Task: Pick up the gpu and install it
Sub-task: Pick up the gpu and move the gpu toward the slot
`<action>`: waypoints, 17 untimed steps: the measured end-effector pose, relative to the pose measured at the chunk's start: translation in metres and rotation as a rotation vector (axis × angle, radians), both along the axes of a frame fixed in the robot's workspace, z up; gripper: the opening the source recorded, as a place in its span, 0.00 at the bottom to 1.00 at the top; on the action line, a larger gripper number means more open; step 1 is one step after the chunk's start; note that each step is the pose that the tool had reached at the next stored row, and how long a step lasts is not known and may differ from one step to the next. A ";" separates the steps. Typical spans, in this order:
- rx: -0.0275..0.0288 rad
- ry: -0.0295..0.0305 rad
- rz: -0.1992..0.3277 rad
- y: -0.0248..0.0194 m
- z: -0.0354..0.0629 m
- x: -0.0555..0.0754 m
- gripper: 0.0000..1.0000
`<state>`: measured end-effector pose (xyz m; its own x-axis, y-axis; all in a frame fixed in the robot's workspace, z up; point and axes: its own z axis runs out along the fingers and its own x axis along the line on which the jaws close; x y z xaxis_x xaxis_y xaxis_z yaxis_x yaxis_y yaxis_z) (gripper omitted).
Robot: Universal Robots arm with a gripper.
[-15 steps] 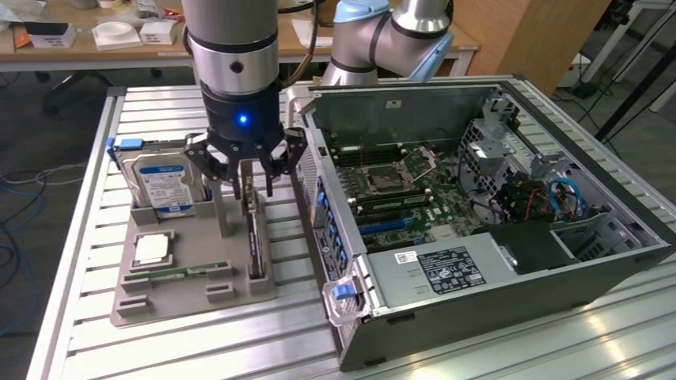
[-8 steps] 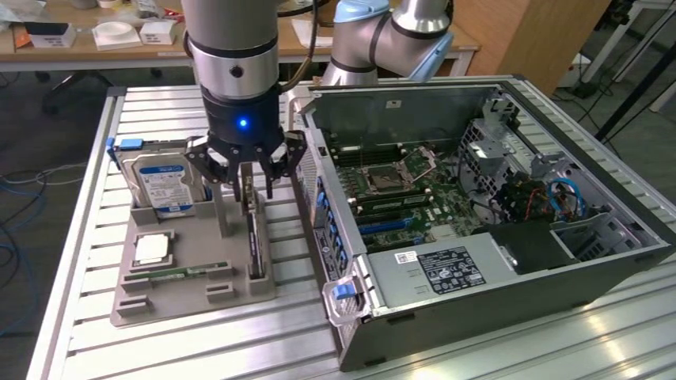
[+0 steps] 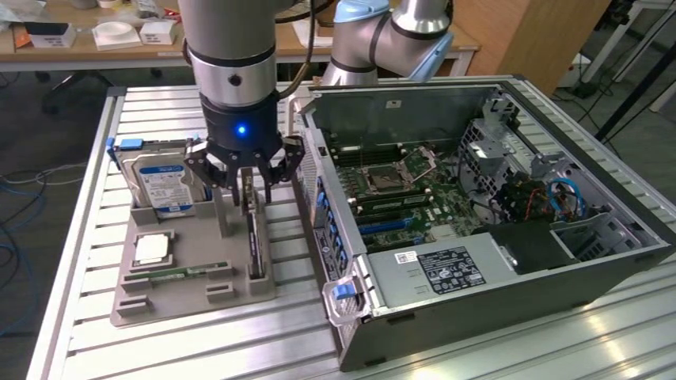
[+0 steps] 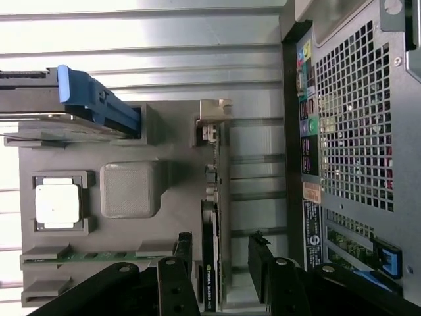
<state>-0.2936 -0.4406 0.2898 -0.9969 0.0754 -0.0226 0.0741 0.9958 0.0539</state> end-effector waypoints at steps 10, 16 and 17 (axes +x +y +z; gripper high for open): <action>0.0001 0.0000 0.000 -0.0014 -0.0099 -0.002 0.47; -0.0001 0.0001 0.000 -0.0024 -0.0144 -0.002 0.47; 0.0000 0.0001 0.000 -0.0025 -0.0151 -0.002 0.47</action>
